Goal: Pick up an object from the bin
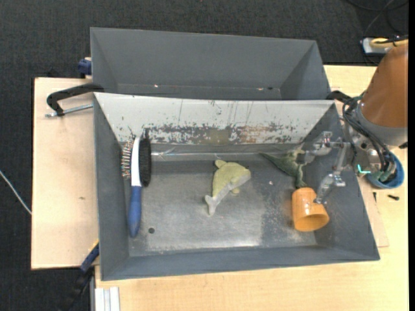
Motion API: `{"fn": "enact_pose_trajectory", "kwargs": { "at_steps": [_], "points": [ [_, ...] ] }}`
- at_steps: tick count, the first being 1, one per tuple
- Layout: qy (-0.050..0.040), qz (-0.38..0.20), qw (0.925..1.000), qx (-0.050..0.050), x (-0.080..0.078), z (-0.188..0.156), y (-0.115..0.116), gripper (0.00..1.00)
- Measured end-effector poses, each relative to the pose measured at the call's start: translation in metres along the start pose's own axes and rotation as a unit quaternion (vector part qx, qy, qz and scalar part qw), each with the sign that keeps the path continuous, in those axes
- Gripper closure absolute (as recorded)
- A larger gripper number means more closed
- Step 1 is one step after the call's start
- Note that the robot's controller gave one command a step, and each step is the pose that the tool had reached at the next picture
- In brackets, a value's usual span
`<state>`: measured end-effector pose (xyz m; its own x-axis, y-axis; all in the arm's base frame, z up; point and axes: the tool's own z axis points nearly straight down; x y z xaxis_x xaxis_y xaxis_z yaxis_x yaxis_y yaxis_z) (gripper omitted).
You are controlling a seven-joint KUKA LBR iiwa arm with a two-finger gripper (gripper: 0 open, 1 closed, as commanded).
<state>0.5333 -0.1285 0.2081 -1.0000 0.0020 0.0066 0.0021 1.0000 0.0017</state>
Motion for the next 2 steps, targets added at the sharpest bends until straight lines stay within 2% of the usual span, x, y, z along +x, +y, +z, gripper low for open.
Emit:
{"fn": "enact_pose_trajectory", "kwargs": {
  "at_steps": [1,2],
  "points": [
    [-0.0075,-0.005,1.0,0.001,0.026,0.125,-0.023,0.0],
    [-0.0058,-0.013,0.9999,0.001,0.039,0.107,-0.025,0.0]
  ]
}}
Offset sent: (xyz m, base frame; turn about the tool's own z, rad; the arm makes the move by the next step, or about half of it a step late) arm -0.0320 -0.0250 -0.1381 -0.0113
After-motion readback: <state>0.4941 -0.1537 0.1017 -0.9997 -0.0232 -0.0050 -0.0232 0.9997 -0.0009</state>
